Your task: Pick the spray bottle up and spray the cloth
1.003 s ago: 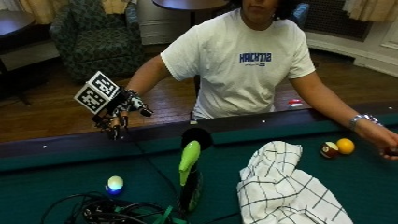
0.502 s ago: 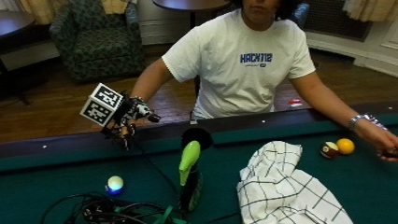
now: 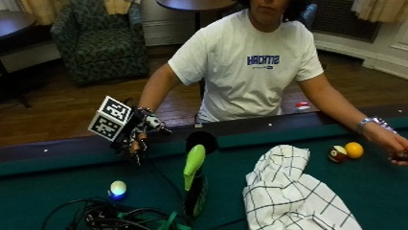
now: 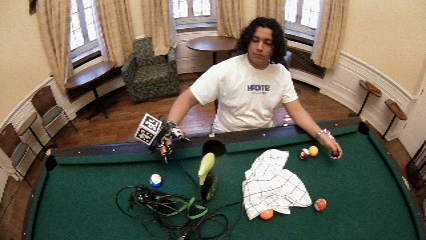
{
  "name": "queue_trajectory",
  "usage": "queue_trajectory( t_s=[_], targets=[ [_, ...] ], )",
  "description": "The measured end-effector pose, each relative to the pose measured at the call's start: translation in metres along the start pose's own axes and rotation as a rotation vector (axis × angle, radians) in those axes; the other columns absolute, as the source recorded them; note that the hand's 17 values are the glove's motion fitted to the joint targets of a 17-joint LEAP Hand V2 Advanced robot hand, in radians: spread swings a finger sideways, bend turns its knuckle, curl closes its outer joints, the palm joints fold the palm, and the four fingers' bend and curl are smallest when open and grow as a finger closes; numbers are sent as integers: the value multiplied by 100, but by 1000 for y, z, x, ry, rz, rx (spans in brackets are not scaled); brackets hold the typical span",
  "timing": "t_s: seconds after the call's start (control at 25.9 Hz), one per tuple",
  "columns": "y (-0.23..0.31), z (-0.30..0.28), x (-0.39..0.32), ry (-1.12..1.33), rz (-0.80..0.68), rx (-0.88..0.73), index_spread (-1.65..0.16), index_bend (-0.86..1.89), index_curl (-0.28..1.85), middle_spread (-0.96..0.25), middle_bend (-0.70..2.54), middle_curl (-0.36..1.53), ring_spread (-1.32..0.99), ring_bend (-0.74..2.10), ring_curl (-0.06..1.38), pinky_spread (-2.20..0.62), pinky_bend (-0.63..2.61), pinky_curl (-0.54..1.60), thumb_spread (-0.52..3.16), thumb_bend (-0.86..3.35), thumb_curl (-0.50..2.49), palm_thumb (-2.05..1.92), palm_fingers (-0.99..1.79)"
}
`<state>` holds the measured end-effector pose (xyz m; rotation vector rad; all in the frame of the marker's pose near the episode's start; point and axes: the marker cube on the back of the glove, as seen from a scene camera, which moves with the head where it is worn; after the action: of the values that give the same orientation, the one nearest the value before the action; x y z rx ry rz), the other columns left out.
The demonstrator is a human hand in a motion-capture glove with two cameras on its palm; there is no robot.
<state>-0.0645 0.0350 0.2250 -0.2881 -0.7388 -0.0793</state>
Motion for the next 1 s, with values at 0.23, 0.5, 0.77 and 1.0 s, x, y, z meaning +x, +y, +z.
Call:
queue_trajectory(
  t_s=[0.23, 0.5, 0.77, 1.0],
  targets=[
    [-10, 10, -5, -4, -21, 19, -44, 12, 25, -10, 17, 28, -10, 45, 32, 18, 51, 35, 104, -1, 33, 74, 42],
    [-15, 12, -8, -19, -26, 88, -37, 11, 24, -19, 37, 36, -18, 61, 34, -13, 58, 35, 94, 5, 42, 93, 117],
    [-16, 12, -3, -24, -11, 154, -33, 22, 34, -21, 43, 44, -20, 70, 45, -20, 80, 47, 73, 5, 50, 104, 133],
    [-17, 13, -5, -49, -11, 163, -30, 34, 41, -22, 58, 52, -21, 86, 52, -17, 91, 56, 73, 3, 54, 106, 139]
  ],
)
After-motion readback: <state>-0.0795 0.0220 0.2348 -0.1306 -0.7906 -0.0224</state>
